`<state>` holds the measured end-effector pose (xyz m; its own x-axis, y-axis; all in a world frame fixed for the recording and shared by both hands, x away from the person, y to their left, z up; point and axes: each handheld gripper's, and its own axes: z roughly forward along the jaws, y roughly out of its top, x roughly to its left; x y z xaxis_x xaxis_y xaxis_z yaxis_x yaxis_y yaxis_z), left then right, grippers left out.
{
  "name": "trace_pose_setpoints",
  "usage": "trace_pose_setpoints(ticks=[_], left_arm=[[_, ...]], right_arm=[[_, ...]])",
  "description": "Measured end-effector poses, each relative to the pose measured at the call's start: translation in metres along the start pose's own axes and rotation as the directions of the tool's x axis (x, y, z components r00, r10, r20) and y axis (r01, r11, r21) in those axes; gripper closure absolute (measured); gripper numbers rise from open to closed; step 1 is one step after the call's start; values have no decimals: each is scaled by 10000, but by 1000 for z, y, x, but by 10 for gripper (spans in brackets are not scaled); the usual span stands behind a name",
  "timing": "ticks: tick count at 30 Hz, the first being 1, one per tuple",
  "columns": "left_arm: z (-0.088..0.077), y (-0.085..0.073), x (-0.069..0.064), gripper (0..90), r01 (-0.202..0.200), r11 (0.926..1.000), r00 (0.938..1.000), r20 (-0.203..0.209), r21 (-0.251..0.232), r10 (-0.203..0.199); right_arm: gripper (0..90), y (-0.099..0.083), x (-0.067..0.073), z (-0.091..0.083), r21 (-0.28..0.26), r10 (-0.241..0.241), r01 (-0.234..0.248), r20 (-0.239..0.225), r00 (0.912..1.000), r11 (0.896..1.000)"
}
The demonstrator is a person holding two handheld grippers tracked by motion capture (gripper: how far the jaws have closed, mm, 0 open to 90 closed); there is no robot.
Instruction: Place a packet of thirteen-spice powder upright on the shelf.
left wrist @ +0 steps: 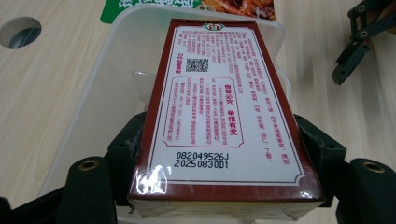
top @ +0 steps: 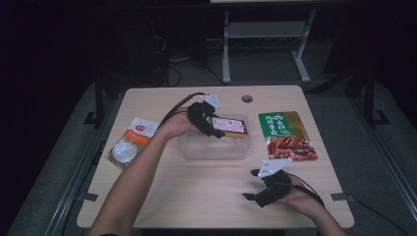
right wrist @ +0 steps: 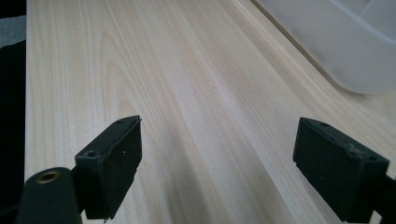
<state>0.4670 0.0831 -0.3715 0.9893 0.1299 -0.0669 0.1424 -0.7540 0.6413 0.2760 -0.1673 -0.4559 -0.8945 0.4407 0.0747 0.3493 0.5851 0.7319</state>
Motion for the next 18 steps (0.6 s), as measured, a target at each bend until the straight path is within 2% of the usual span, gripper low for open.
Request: trace_pose_setpoints(ticks=[10,18], left_arm=[[9,6,2,310,-173,9994,9998,11,311,173],[11,7,3,309,-181,9994,9998,-26,280,182]], right_arm=[[151,0,-1,-1,-81,-9,8,-114,9999,10000],[154,0,-1,-1,-91,17,-19,-173,9998,10000]])
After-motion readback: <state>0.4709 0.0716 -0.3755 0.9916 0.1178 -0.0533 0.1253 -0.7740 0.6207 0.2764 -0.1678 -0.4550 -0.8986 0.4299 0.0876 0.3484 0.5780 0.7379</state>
